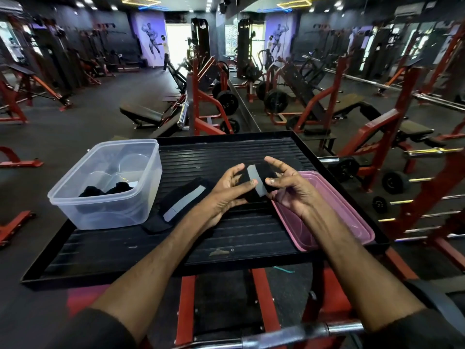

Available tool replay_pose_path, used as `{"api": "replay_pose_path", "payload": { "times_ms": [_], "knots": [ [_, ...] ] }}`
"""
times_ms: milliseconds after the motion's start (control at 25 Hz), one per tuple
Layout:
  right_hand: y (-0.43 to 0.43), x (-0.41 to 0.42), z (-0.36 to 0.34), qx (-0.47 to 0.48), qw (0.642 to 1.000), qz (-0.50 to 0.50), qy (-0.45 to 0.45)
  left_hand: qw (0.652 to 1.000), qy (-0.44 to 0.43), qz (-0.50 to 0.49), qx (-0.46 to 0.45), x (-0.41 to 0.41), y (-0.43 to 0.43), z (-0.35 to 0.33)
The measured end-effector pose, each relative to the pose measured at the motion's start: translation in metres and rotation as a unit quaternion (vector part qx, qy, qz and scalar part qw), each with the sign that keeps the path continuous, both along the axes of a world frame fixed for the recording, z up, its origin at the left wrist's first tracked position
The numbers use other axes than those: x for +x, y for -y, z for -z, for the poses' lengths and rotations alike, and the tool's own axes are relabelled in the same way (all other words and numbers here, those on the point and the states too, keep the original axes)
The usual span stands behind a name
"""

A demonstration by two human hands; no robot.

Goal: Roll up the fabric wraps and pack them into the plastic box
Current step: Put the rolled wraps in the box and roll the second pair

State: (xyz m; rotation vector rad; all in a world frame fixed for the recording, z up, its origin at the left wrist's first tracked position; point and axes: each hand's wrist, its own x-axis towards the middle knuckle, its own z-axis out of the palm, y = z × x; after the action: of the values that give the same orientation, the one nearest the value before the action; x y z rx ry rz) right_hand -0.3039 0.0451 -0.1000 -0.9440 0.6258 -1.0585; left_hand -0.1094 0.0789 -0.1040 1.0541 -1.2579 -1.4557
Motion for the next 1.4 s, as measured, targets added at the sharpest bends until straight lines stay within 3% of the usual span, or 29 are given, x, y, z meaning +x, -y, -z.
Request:
{"api": "replay_pose_path", "payload": {
  "times_ms": [120, 240, 400, 520, 680, 1040, 1160, 1320, 1400],
  "knots": [
    [-0.003, 0.0, -0.002, -0.023, 0.999, -0.015, 0.032, 0.998, 0.053, 0.021, -0.012, -0.002, -0.002, 0.005],
    [-0.004, -0.004, -0.005, -0.061, 0.998, -0.031, 0.009, 0.991, 0.077, -0.031, -0.108, -0.007, -0.006, 0.007],
    [-0.006, -0.019, -0.018, -0.126, 0.982, -0.072, -0.119, 0.96, 0.148, -0.114, -0.208, -0.001, -0.005, 0.006],
    [-0.001, -0.023, -0.031, -0.142, 0.961, -0.099, -0.218, 0.945, 0.194, -0.131, -0.229, 0.004, -0.006, 0.002],
    [0.005, -0.016, -0.033, -0.134, 0.95, -0.085, -0.268, 0.945, 0.186, -0.131, -0.234, 0.009, -0.005, -0.003],
    [0.001, 0.004, -0.018, -0.167, 0.961, 0.028, -0.22, 0.942, 0.211, -0.124, -0.23, 0.011, -0.004, -0.013],
    [0.012, 0.001, -0.03, -0.21, 0.93, 0.047, -0.298, 0.923, 0.264, -0.148, -0.238, 0.03, 0.006, -0.01],
    [0.037, 0.011, -0.02, -0.245, 0.841, 0.033, -0.481, 0.922, 0.236, -0.203, -0.229, 0.058, 0.004, -0.009],
    [0.047, 0.014, 0.001, -0.223, 0.836, 0.026, -0.501, 0.918, 0.225, -0.235, -0.227, 0.066, -0.004, -0.005]
  ]
}}
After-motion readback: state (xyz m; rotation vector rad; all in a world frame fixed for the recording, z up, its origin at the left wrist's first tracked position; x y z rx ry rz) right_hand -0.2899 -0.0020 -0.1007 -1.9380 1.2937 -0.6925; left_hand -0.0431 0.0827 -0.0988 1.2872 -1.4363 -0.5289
